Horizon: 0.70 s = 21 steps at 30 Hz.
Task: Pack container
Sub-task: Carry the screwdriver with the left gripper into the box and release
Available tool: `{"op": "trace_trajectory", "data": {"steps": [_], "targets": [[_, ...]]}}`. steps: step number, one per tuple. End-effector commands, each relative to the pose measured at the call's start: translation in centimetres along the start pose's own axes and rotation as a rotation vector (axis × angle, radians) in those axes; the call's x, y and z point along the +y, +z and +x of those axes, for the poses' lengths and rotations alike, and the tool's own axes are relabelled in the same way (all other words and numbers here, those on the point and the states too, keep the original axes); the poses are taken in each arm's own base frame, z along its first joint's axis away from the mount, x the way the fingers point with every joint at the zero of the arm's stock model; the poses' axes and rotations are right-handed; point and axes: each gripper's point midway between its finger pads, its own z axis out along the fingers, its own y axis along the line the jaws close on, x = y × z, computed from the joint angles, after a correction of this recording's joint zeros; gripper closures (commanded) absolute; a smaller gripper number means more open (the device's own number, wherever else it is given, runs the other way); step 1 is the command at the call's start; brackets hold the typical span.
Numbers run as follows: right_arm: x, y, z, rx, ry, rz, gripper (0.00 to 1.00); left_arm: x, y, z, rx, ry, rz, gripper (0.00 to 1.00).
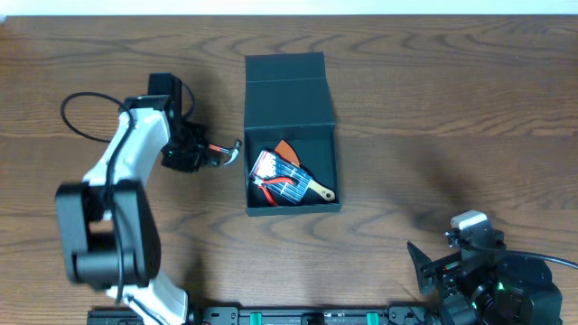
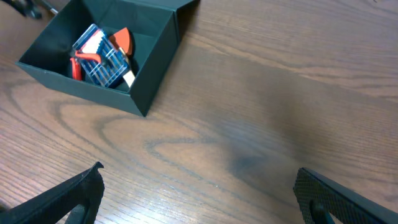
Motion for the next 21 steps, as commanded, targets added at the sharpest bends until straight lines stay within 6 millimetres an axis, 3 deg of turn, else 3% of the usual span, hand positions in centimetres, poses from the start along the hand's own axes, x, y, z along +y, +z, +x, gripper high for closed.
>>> {"op": "trace_trajectory", "data": {"steps": [1,4,8,15,21], "targets": [[-0.2,0.0,0.0,-0.003,0.021,0.01,0.01,-1.3,-3.5,1.3,-0.038,0.039,0.096,0.94],[-0.2,0.0,0.0,-0.003,0.021,0.009,0.01,-2.3,-5.9,3.6,-0.055,0.071,0.168,0.94],[-0.2,0.0,0.0,-0.003,0.021,0.01,0.01,-4.1,-7.2,8.3,-0.054,0.127,0.248,0.94],[-0.2,0.0,0.0,-0.003,0.021,0.01,0.01,-6.8,-6.4,18.0,-0.007,0.248,0.352,0.94],[-0.2,0.0,0.0,-0.003,0.021,0.01,0.01,-6.0,-4.1,22.6,0.046,0.205,0.31,0.94]]}}
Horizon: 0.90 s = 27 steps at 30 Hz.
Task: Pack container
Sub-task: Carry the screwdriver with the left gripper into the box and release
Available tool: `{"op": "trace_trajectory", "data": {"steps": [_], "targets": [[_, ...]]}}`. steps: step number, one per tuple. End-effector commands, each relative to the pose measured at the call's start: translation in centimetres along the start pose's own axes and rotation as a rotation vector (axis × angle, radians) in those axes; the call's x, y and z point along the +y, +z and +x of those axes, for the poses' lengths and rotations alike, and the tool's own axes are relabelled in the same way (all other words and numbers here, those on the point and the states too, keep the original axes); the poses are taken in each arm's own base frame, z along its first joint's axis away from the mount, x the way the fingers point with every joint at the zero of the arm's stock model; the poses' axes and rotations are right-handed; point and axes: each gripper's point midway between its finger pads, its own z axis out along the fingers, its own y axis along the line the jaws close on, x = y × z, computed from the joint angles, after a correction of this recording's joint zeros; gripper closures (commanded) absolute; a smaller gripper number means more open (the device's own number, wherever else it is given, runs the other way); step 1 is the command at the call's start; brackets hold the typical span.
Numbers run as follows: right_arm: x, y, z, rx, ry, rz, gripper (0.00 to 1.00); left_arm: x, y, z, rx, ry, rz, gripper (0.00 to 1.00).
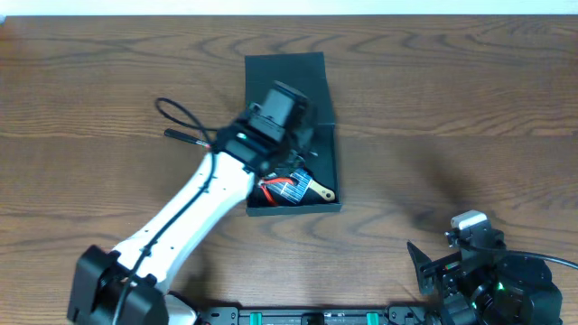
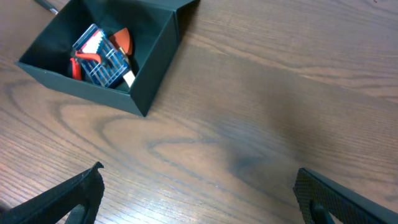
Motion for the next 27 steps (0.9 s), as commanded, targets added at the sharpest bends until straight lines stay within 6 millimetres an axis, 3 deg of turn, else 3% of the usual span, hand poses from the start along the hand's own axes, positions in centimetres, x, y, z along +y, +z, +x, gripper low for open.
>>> {"op": "trace_trajectory", "data": {"steps": [1,8,24,26,27], "targets": [[-0.2,0.0,0.0,-0.003,0.021,0.01,0.01,1.0,1.9,0.7,-0.024,-0.113,-0.055,0.94],[-0.2,0.0,0.0,-0.003,0.021,0.01,0.01,3.1,5.1,2.0,-0.021,-0.186,-0.153,0.95],[-0.2,0.0,0.0,-0.003,0.021,0.01,0.01,7.8,10.5,1.4,-0.058,-0.239,-0.335,0.94],[-0.2,0.0,0.0,-0.003,0.021,0.01,0.01,7.8,10.5,1.4,-0.058,-0.238,-0.335,0.92],[-0.2,0.0,0.0,-0.003,0.021,0.01,0.01,7.7,10.5,1.4,-0.057,-0.238,-0.332,0.86]]}}
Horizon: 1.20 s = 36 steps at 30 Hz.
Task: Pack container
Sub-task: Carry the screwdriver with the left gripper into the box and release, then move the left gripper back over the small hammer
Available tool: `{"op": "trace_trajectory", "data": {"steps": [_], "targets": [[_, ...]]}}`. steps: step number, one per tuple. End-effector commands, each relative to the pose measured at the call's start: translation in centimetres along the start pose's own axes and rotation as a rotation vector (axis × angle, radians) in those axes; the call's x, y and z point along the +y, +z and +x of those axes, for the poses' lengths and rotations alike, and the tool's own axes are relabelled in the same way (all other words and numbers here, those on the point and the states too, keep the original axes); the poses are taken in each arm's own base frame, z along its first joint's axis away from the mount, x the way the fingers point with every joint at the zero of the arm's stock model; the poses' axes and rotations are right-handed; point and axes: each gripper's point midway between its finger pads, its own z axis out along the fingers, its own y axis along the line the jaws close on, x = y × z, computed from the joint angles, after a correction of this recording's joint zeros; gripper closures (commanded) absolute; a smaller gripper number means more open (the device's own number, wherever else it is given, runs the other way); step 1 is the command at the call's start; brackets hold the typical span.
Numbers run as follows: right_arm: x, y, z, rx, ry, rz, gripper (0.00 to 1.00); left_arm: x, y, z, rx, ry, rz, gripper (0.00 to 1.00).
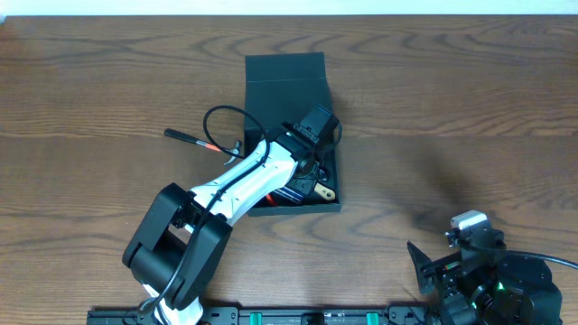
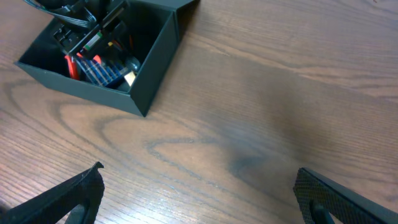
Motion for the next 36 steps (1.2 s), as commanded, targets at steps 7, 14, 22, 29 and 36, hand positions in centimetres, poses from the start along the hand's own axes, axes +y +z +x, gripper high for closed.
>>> {"op": "trace_trajectory", "data": {"steps": [7,14,22,29,36], "targets": [[-0.2,0.0,0.0,-0.002,0.021,0.01,0.01,-0.3,0.5,-0.4,-0.023,-0.015,0.012,0.71],[-0.2,0.0,0.0,-0.002,0.021,0.01,0.01,-2.2,-3.9,-0.9,-0.066,-0.013,0.139,0.46],[-0.2,0.0,0.0,-0.002,0.021,0.01,0.01,-3.2,-13.7,-3.9,-0.236,-0.028,0.356,0.3],[-0.2,0.0,0.0,-0.002,0.021,0.01,0.01,0.0,-19.0,-11.2,-0.461,-0.151,0.352,0.26],[-0.2,0.0,0.0,-0.002,0.021,0.01,0.01,2.0,-18.5,-19.7,-0.475,-0.17,0.179,0.14]]}}
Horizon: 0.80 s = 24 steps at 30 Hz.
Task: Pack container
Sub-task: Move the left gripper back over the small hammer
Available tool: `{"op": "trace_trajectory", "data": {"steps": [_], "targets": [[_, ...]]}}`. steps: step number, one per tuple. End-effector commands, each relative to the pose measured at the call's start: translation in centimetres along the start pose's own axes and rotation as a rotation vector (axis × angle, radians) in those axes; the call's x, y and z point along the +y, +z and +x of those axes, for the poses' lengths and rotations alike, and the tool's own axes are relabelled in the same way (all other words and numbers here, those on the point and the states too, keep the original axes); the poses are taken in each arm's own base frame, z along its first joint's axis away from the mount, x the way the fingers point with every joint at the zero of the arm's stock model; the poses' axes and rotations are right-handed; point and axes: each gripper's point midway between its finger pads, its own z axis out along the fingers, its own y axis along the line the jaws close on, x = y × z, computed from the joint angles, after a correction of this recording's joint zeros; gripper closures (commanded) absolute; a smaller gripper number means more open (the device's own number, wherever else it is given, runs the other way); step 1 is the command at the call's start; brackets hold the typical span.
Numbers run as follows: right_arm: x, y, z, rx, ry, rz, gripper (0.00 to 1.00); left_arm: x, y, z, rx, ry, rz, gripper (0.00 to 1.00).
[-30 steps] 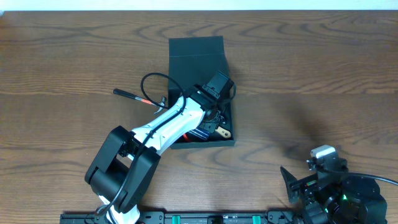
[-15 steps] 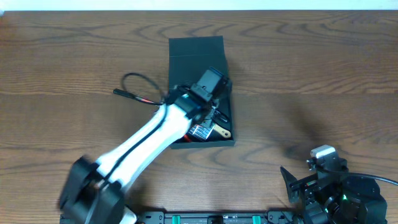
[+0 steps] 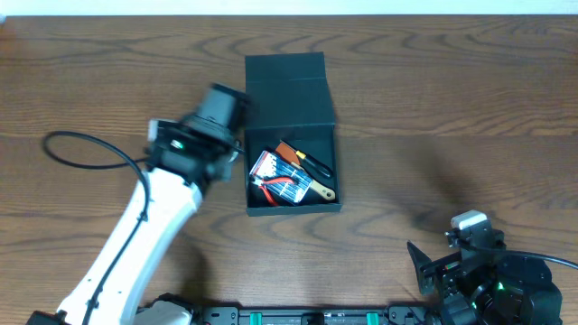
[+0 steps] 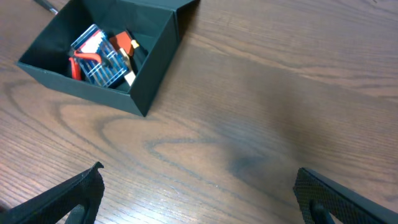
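The open black box (image 3: pixel 291 209) sits mid-table with its lid (image 3: pixel 287 86) folded back. Inside lie red pliers (image 3: pixel 271 188), a blue card (image 3: pixel 287 176), a wooden-handled brush (image 3: pixel 321 190) and a black-and-orange screwdriver (image 3: pixel 310 161); the box (image 4: pixel 149 74) and its contents also show in the right wrist view. My left gripper (image 3: pixel 219 110) hovers blurred just left of the box, its fingers hidden under the wrist. Over bare wood at the near right, my right gripper (image 4: pixel 199 199) stands wide open and holds nothing.
A thin dark pen (image 4: pixel 46 5) lies on the table left of the box; the left arm covers it in the overhead view. The left arm's black cable (image 3: pixel 86 144) loops out to the left. The table's front rail (image 3: pixel 298 316) runs along the bottom edge.
My left gripper was down inside the box; now it is outside, to the box's left. A black-and-orange screwdriver now lies in the box. The right arm has not moved.
The left gripper first held a small tool left of the box. Then it was above the box, then lowered among the contents. Now it is back at the left, and the box holds a screwdriver it lacked before. The right gripper stayed open throughout.
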Motion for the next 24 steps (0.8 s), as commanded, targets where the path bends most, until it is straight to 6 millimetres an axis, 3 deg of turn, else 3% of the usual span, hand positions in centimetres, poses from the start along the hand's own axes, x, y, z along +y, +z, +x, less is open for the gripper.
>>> {"op": "trace_trajectory", "data": {"steps": [1,6,12,24], "targets": [[-0.2,0.0,0.0,-0.002,0.021,0.01,0.01,-0.7,2.1,-3.1,0.034,0.127,-0.063,0.15],[-0.2,0.0,0.0,-0.002,0.021,0.01,0.01,-1.9,5.1,-5.0,0.158,0.222,-0.116,0.15],[-0.2,0.0,0.0,-0.002,0.021,0.01,0.01,0.4,8.6,-5.6,0.205,0.193,-0.323,0.15],[-0.2,0.0,0.0,-0.002,0.021,0.01,0.01,4.1,15.3,-2.4,0.354,0.17,-0.517,0.15]]}}
